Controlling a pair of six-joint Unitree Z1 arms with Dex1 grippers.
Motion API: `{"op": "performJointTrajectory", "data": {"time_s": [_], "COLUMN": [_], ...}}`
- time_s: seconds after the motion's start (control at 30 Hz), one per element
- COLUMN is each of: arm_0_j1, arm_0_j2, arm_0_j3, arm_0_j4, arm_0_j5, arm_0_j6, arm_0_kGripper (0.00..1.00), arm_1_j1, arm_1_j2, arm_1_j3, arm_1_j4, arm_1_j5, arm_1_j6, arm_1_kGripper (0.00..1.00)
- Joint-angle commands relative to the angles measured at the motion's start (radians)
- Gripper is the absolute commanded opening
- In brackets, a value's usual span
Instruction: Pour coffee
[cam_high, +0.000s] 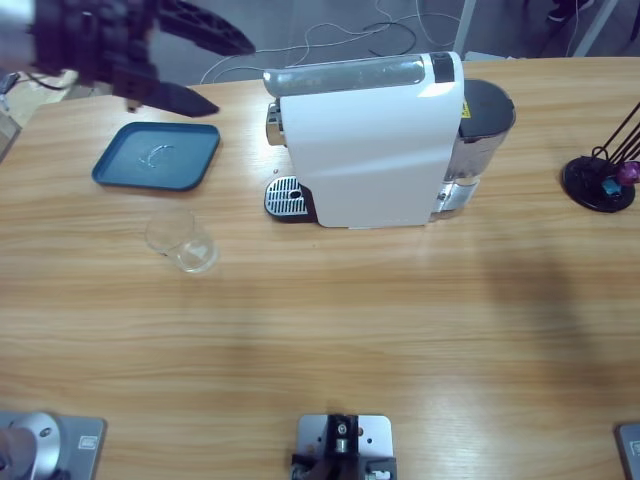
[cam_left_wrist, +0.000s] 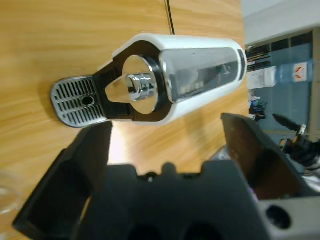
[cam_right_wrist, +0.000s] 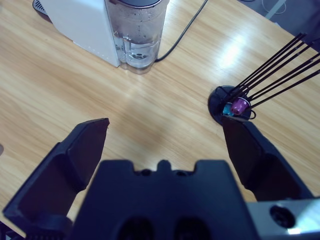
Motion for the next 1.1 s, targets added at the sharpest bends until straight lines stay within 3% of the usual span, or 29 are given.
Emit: {"op": "performJointTrajectory", "data": {"time_s": [0.03, 0.17, 0.27, 0.3, 0.33, 0.37, 0.7, 0.97, 1.1], "arm_0_j1": [0.016, 0.018, 0.020, 0.020, 0.020, 0.020, 0.015, -0.027, -0.069], "arm_0_j2": [0.137, 0.162, 0.163, 0.163, 0.170, 0.172, 0.124, 0.035, -0.005], "arm_0_j3": [-0.005, -0.005, -0.003, -0.003, -0.003, 0.002, 0.023, -0.074, -0.149], "arm_0_j4": [-0.121, -0.191, -0.204, -0.207, -0.214, -0.215, -0.215, -0.213, -0.200], "arm_0_j5": [-0.121, -0.123, -0.125, -0.138, -0.158, -0.174, -0.170, -0.160, -0.108], "arm_0_j6": [-0.062, -0.072, -0.067, -0.067, -0.067, -0.068, -0.094, -0.149, -0.176], "arm_0_kGripper": [0.867, 0.802, 0.521, 0.386, 0.157, 0.000, 0.000, 0.000, 0.000], "arm_1_j1": [0.008, 0.008, 0.008, 0.008, 0.008, 0.008, 0.008, 0.008, 0.008], "arm_1_j2": [-0.021, -0.021, -0.020, -0.019, -0.017, -0.015, -0.012, -0.020, -0.031], "arm_1_j3": [0.031, 0.031, 0.031, 0.031, 0.031, 0.030, 0.028, 0.030, 0.027], "arm_1_j4": [-0.005, -0.006, -0.006, -0.006, -0.006, -0.006, -0.004, -0.001, -0.007], "arm_1_j5": [-0.020, -0.020, -0.019, -0.018, -0.017, -0.016, -0.015, -0.024, -0.037], "arm_1_j6": [0.006, 0.006, 0.006, 0.006, 0.006, 0.006, 0.006, 0.023, 0.051], "arm_1_kGripper": [1.000, 1.000, 1.000, 1.000, 1.000, 1.000, 0.996, 0.959, 0.835]}}
